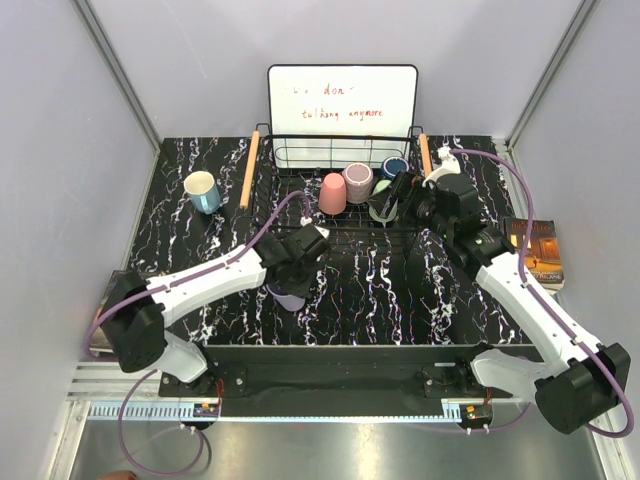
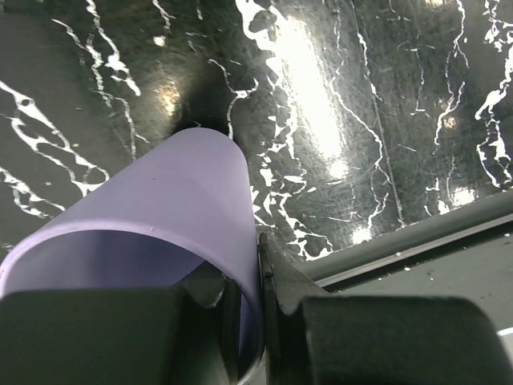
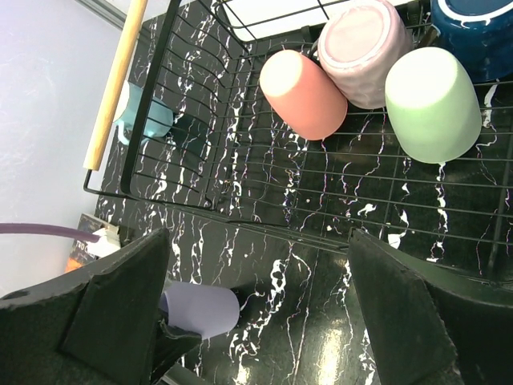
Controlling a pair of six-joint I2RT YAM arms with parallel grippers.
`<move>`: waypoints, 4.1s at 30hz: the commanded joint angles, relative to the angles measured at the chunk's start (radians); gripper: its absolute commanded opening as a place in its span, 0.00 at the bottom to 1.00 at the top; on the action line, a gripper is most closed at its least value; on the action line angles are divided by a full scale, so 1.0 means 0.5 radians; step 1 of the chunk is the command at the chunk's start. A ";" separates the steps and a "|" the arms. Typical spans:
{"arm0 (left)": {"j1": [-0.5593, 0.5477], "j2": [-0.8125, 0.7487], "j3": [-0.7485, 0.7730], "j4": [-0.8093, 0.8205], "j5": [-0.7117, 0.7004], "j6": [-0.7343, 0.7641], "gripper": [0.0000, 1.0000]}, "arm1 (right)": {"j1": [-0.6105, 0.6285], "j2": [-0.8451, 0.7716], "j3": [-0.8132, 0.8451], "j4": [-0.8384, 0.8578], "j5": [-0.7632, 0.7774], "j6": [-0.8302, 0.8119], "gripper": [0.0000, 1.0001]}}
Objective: Unload the cups from the dish rack
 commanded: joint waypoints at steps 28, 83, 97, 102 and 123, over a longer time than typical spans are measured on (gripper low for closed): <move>0.015 -0.174 0.722 -0.367 -0.194 0.155 0.56 | 0.003 0.051 0.063 0.009 0.064 -0.102 1.00; 0.021 -0.991 -0.237 1.071 -0.412 0.023 0.70 | -0.022 1.671 1.294 -0.774 0.776 -0.443 0.00; 0.021 -0.966 -0.179 1.077 -0.461 0.054 0.70 | 0.040 1.021 1.239 -0.762 0.547 -0.406 0.00; 0.028 -1.033 -0.258 1.313 -0.422 0.045 0.70 | 0.036 0.467 0.658 -0.131 -0.256 -0.220 0.00; 0.282 -1.276 -0.768 2.544 0.468 -0.326 0.75 | -0.016 -0.056 -0.790 2.334 -1.105 1.075 0.00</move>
